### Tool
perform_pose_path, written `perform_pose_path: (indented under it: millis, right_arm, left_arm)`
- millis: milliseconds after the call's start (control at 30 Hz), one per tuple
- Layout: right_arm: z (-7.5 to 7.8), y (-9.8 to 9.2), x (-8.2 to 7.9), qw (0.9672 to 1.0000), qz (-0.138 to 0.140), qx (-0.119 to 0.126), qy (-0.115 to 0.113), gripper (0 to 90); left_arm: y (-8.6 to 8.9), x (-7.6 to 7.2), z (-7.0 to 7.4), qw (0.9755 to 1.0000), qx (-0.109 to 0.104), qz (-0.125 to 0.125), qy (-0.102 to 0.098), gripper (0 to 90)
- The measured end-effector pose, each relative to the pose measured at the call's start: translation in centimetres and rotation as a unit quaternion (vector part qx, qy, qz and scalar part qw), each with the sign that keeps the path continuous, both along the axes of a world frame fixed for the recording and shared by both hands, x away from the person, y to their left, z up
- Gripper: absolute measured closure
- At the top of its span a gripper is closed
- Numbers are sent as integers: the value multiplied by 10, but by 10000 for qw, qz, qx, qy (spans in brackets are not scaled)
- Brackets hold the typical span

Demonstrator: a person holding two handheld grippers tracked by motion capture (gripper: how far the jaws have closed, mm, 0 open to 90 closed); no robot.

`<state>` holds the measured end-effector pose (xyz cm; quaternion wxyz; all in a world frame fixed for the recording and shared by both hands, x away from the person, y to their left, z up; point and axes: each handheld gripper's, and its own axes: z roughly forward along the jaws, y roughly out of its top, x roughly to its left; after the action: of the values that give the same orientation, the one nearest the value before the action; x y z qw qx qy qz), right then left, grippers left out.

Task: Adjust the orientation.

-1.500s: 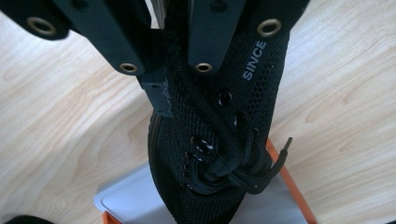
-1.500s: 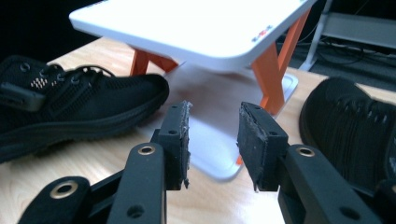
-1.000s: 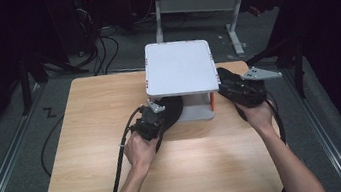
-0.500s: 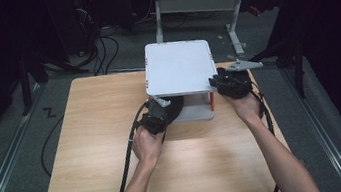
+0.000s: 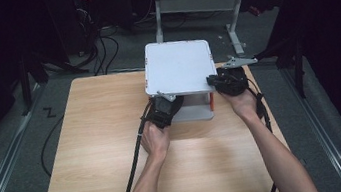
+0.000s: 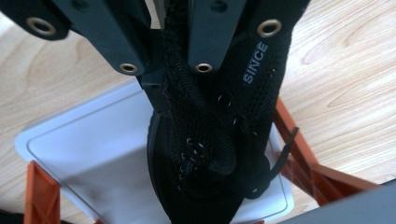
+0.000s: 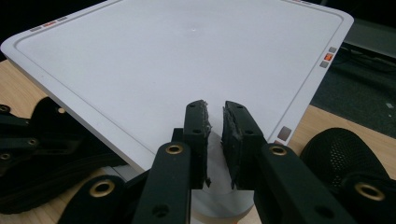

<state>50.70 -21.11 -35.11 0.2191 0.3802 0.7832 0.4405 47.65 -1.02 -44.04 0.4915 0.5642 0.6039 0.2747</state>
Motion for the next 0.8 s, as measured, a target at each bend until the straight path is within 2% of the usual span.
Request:
perform_pose_path:
  millis: [167,300,400,467,533,633,800]
  right_arm:
    - [0,0,0,10000,-4,-9,-13,815]
    - [0,-1,0,10000,-2,-19,-24,820]
    - [0,0,0,10000,-20,-29,-37,828]
    - [-1,0,0,10000,-26,-34,-55,831]
    - [0,0,0,10000,-25,-45,-58,831]
    - [0,0,0,10000,-22,-45,-55,831]
    - [0,0,0,9999,-37,-76,-68,834]
  left_arm:
    - [-6,2,-6,9999,57,-82,110,872]
    - [-5,2,-4,9997,27,-135,193,859]
    - [-4,1,-1,9996,-73,-181,191,757]
    - [-5,-1,0,9996,-131,-198,171,725]
    - [-6,-2,2,9994,-190,-215,174,631]
    - [-7,-4,5,9997,-145,-186,94,587]
    - [-6,-9,16,9994,-256,-245,-54,525]
